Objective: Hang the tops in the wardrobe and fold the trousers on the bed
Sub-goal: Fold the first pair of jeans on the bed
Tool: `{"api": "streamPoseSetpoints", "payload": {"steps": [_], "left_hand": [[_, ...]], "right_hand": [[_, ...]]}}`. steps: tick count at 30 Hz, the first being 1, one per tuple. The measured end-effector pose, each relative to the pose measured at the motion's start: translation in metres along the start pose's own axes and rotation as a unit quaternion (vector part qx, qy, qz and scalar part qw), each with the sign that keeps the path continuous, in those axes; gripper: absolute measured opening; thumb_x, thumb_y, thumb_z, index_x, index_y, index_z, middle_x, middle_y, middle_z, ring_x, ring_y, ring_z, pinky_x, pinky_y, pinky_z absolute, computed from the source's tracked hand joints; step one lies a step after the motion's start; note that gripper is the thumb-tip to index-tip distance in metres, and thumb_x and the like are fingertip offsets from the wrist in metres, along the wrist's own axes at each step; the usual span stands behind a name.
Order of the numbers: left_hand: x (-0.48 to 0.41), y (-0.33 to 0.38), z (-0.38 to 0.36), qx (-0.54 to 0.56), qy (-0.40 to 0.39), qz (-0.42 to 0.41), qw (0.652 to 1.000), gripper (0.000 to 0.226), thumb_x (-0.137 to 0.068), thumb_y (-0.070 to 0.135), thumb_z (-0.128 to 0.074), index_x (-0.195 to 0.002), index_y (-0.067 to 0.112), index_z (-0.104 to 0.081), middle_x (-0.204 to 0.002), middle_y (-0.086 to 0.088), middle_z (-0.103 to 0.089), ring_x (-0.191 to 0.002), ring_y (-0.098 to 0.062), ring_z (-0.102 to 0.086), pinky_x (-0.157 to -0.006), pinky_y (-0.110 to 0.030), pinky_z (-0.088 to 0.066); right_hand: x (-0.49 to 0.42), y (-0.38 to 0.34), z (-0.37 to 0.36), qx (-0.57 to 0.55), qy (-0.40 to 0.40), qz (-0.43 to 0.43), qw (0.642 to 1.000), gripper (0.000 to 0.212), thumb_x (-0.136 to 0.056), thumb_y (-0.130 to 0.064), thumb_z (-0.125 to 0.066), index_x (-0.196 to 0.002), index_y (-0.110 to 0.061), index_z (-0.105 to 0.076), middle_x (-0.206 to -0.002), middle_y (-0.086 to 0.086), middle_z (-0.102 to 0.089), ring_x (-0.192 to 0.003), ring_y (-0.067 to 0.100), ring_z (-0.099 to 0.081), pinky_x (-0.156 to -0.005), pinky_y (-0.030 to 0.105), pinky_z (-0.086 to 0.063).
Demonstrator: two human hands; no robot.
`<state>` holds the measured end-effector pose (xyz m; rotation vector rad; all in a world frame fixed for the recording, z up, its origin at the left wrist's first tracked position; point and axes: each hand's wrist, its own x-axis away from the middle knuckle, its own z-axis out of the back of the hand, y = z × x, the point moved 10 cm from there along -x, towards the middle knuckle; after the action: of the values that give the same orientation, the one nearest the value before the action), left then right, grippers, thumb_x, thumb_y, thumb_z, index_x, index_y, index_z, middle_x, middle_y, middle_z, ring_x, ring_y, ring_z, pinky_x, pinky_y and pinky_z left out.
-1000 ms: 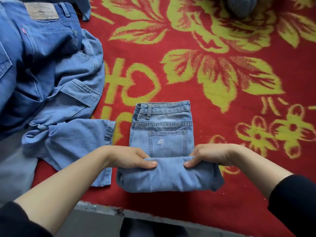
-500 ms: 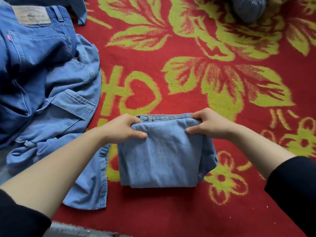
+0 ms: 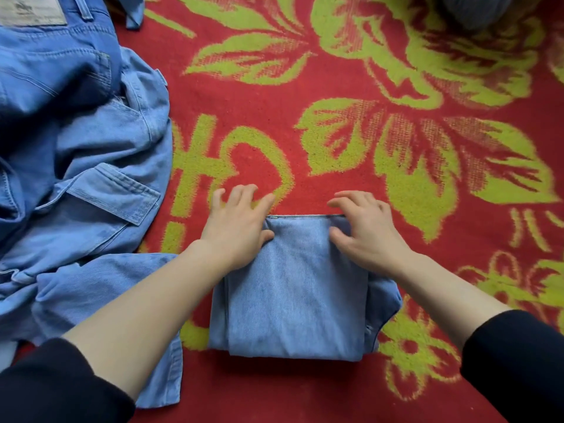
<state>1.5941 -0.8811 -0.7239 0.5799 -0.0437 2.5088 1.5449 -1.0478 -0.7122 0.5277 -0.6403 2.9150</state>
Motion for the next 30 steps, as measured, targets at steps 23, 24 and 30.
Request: {"api": "streamPoseSetpoints", "payload": {"steps": [23, 24, 30], "left_hand": [[0.167, -0.005, -0.048, 0.421, -0.059, 0.140, 0.894, 0.015, -0.062, 0.040, -0.063, -0.060, 0.027, -0.057, -0.058, 0.004, -0.054, -0.066, -0.018, -0.053, -0.055, -0.029, -0.038], [0.186, -0.009, -0.054, 0.457, -0.071, 0.148, 0.874, 0.015, -0.061, 0.038, -0.066, -0.057, 0.026, -0.057, -0.056, 0.005, -0.052, -0.063, -0.015, -0.051, -0.056, -0.029, -0.038], [0.308, -0.020, -0.098, 0.631, -0.156, 0.179, 0.739, 0.012, -0.055, 0.022, -0.071, -0.062, 0.020, -0.061, -0.063, 0.005, -0.057, -0.058, -0.011, -0.053, -0.051, -0.023, -0.040]], "right_hand": [[0.059, -0.095, -0.053, 0.029, -0.325, 0.016, 0.945, 0.029, -0.051, -0.026, -0.077, -0.065, -0.005, -0.064, -0.057, -0.002, -0.049, -0.057, 0.013, -0.044, -0.053, 0.029, -0.033], [0.068, -0.110, -0.058, 0.041, -0.354, 0.025, 0.934, 0.025, -0.054, -0.022, -0.080, -0.067, -0.005, -0.067, -0.058, -0.001, -0.053, -0.057, 0.013, -0.047, -0.054, 0.028, -0.035], [0.138, -0.212, -0.104, 0.134, -0.481, 0.100, 0.860, 0.021, -0.059, -0.019, -0.081, -0.071, -0.007, -0.069, -0.059, -0.001, -0.058, -0.056, 0.013, -0.051, -0.053, 0.025, -0.040]]}}
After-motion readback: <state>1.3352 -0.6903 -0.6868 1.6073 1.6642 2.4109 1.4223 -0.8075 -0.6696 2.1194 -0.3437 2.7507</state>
